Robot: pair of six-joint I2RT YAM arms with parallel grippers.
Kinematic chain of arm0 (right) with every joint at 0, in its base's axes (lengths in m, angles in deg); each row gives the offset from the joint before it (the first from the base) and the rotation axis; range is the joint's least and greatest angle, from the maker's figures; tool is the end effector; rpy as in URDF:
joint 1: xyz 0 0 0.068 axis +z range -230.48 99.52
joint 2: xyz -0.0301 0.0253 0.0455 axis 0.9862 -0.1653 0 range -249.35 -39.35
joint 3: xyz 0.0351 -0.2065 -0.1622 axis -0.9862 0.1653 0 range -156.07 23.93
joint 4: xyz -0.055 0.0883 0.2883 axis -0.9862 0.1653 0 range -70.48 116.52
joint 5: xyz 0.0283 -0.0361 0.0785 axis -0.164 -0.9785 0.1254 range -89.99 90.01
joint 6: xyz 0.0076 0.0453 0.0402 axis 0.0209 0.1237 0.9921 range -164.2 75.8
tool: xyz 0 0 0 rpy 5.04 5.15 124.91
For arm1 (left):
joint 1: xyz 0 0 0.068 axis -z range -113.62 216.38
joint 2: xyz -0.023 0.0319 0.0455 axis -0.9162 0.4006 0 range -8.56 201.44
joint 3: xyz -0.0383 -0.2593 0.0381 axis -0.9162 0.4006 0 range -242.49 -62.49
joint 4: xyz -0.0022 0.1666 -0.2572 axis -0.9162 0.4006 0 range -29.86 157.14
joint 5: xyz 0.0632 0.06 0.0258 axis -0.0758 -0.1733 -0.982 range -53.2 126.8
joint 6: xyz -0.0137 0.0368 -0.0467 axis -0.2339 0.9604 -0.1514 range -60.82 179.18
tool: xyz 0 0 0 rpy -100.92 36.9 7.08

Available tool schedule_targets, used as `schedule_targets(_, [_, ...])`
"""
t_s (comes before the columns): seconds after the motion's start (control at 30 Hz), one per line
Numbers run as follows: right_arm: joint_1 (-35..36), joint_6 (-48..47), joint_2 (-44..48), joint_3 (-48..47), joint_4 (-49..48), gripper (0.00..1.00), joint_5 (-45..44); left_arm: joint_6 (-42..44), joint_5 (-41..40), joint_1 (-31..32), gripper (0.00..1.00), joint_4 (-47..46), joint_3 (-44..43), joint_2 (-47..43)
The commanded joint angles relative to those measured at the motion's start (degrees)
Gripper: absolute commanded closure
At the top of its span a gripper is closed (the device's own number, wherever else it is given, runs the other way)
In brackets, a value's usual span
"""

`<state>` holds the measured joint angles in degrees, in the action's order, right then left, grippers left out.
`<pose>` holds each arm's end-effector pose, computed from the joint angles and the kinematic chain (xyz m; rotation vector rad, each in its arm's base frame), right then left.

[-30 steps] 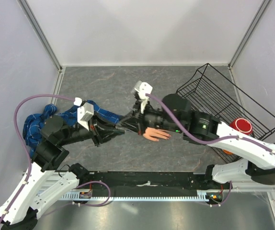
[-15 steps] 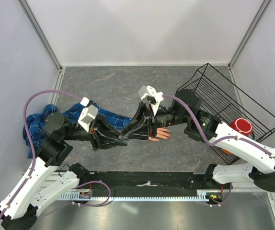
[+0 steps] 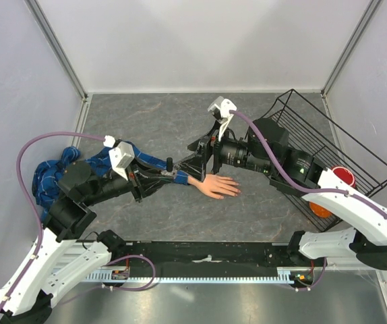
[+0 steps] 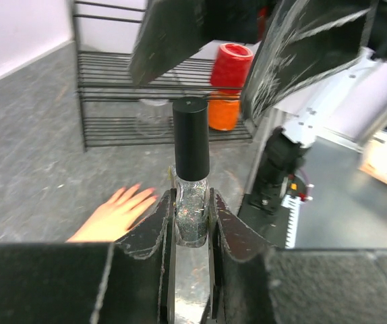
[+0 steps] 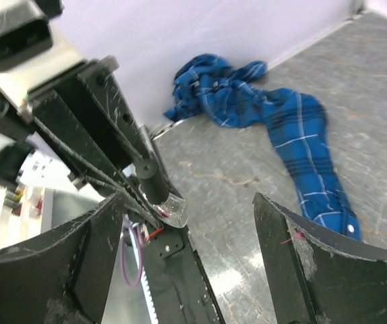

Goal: Paint the nails

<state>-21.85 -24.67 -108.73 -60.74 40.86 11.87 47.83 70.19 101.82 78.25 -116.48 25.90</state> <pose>0.1555 0.2733 0.4754 -0.7668 1.6524 1.1749 0.1294 -0.1230 0.4154 0.8064 1.4469 -1.0802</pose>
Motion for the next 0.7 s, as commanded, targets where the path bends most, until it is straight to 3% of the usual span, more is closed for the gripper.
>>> schedule_targets(0.0, [2.79, 3.32, -1.54, -3.84, 0.63, 0.17, -10.35, 3.27, -4.82, 0.15, 0.98, 0.52, -0.14, -0.18])
schedule_targets(0.13, [7.98, 2.44, -5.48, -6.74, 2.64, 0.32, -19.67, 3.09, -4.91, 0.15, 0.98, 0.70, -0.32, 0.61])
schedule_targets(0.17, [8.34, 2.36, -6.28, -8.22, 3.26, 0.40, -20.46, 3.01, -4.91, 0.15, 0.98, 0.70, -0.41, 0.52])
schedule_targets(0.4, [10.45, 1.30, -10.60, -11.67, 5.37, 0.60, -22.93, 2.65, -3.77, 0.15, 0.98, 0.70, -0.49, -0.09])
schedule_targets(0.5, [10.45, 0.25, -8.94, -10.09, 4.50, 0.84, -22.14, 2.48, 1.14, 0.15, 0.98, 0.09, -0.93, -0.18])
schedule_targets(0.53, [10.36, -0.19, -8.32, -9.47, 3.97, 0.99, -20.84, 2.13, 2.89, 0.15, 0.98, -0.26, -0.93, -0.18])
schedule_targets(0.67, [9.14, -2.82, -5.33, -4.56, 0.90, 1.00, -11.53, -1.73, 12.74, 0.15, 0.98, -6.84, 0.47, -0.88])
